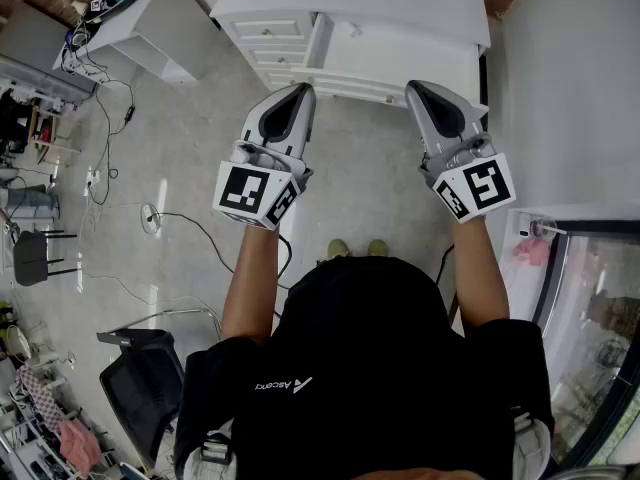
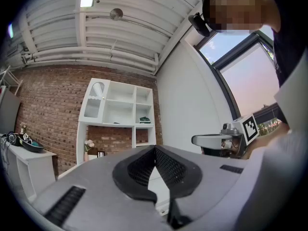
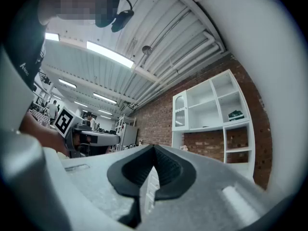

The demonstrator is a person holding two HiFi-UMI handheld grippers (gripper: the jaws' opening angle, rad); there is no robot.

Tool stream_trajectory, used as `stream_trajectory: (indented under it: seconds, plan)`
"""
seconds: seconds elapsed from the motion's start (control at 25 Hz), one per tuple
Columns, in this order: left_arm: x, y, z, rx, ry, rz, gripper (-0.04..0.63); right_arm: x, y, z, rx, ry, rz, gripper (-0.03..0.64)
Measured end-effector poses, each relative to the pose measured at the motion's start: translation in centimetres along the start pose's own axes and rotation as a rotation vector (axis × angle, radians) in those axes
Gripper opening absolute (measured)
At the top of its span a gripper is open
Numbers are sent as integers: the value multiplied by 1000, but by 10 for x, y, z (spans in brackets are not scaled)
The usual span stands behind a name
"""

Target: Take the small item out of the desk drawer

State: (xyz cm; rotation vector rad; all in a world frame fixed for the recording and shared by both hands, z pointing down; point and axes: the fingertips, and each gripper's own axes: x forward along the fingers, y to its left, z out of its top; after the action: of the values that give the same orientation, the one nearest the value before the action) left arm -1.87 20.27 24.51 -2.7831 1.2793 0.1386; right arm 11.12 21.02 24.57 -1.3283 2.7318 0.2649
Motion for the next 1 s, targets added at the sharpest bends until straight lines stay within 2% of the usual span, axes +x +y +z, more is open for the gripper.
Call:
stream_trajectory:
  seconds: [0.52,1.0]
  plan:
    - [15,-12,-1,16,3,38,-2,-10,-17,5,-25,-20,31,0]
    - [49,-7,-10,35,-1,104,-2,-4,-59,-9,-35,-18,78,2]
